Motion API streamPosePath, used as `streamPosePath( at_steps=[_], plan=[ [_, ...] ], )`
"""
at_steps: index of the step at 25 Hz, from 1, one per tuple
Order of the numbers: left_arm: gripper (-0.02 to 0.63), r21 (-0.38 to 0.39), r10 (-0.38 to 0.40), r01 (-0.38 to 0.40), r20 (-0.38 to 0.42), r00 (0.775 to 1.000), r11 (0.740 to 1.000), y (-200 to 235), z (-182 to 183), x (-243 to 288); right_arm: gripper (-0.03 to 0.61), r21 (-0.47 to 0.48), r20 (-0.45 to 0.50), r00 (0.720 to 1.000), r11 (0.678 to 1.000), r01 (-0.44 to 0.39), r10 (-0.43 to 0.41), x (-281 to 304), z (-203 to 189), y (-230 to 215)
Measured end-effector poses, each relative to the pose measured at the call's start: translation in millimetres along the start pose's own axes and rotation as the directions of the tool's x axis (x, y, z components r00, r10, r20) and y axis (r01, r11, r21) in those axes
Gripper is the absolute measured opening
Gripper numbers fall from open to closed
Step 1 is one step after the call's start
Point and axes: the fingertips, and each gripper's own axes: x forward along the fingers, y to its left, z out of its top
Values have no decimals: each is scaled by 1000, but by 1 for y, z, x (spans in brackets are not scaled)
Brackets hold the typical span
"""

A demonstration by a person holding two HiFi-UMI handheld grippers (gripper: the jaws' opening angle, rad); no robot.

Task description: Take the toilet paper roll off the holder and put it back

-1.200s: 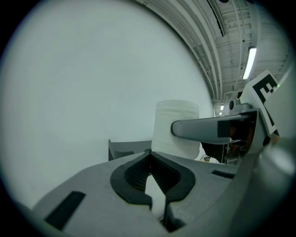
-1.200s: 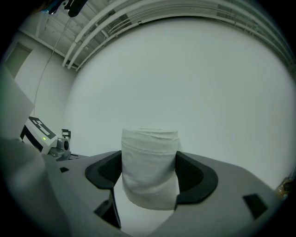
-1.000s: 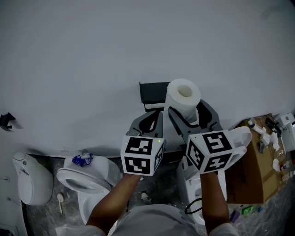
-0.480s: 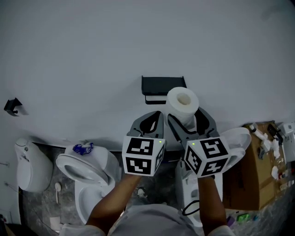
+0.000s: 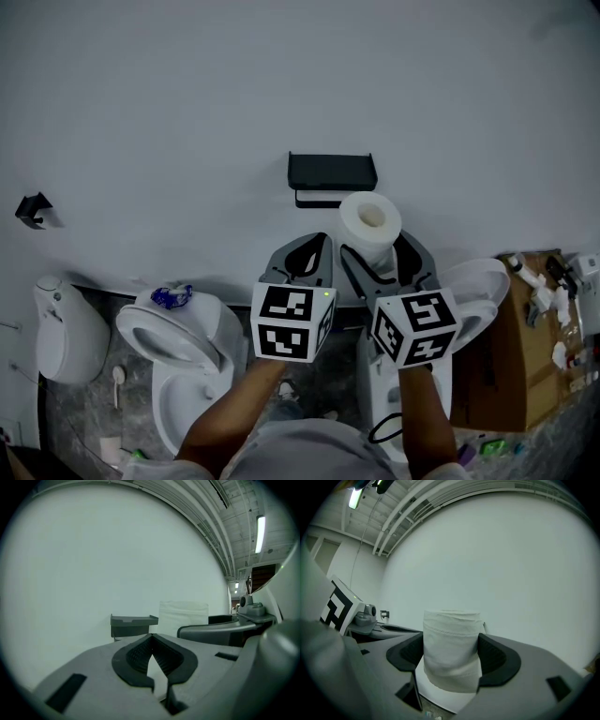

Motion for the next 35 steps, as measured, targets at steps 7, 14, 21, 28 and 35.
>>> streamPosePath(
  at_steps=[7,14,21,28,35],
  plan=[
    [3,2,6,-6,-6,1000,1000,-3,-4,-2,353,7,-6,1000,1000,-8,8,-1,-5,0],
    [3,1,3,-3,-4,1000,1000,-1,-1,2,353,1,2,1000,1000,-6,6,2,3,-3],
    [3,4,-15,15,2,1000,1000,1,5,5,353,-26,39,999,1000,4,-3,9,28,-4],
    [3,8,-26,26,7,1000,1000,10,9,9,353,-42,60,998,999,17,-15,22,48,-4],
    [3,10,-33,33,14,999,999,23,12,16,353,-42,70,997,999,24,-21,37,55,-5]
  ],
)
